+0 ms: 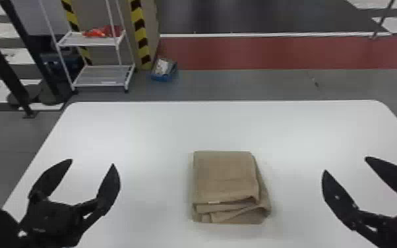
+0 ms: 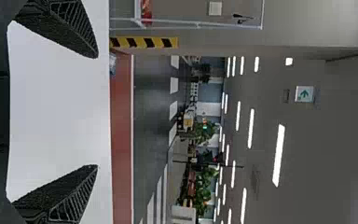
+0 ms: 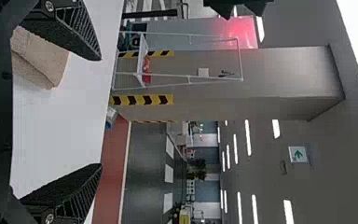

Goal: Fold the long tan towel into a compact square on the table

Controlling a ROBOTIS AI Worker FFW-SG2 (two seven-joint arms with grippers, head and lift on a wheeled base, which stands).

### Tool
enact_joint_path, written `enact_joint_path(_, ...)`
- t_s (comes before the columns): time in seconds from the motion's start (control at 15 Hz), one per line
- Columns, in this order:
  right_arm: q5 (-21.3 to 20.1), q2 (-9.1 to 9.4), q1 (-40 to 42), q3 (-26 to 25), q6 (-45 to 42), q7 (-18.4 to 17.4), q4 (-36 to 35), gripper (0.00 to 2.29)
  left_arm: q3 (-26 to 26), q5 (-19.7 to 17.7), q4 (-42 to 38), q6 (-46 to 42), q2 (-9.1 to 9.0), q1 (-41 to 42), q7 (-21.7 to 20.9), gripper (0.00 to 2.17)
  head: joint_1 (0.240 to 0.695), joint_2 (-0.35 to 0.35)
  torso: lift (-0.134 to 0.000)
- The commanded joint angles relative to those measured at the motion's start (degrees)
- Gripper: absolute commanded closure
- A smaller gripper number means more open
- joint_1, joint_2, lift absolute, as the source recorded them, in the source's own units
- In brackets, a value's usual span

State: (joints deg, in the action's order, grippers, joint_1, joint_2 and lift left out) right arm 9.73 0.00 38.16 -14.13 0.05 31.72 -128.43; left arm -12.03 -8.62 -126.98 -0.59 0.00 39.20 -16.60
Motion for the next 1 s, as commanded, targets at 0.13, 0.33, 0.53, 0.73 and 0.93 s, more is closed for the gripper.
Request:
enact_joint_path(0.13,-8.32,0.05,1.66,6.75,-0.44,-8.08,-1.29,0.08,0.34,3.61,1.91,-4.02,-0.15,1.67,-0.63,0.04,0.695,0.056,-0.125)
enact_joint_path(0.33,-9.12,0.05,1.66,8.33,5.54,-9.57,-2.79,0.08,0.08,4.40,0.86,-2.62,-0.15,1.76,0.17,0.03,0.695,0.089,-0.125)
enact_joint_path(0.53,-10.17,0.05,1.75,8.86,5.89,-10.63,-2.79,0.08,-0.10,4.58,0.07,2.31,-0.15,1.76,3.15,0.02,0.695,0.117,-0.125)
enact_joint_path(0.73,-10.17,0.05,1.83,9.21,5.71,-10.63,-2.79,0.08,-0.45,4.58,-0.55,2.31,-0.15,1.84,3.77,0.02,0.695,0.135,-0.125)
enact_joint_path(0.93,-10.08,0.05,1.83,9.38,5.89,-10.63,-2.79,0.08,-0.98,4.67,-0.72,2.31,-0.15,1.84,6.14,0.02,0.695,0.146,-0.125)
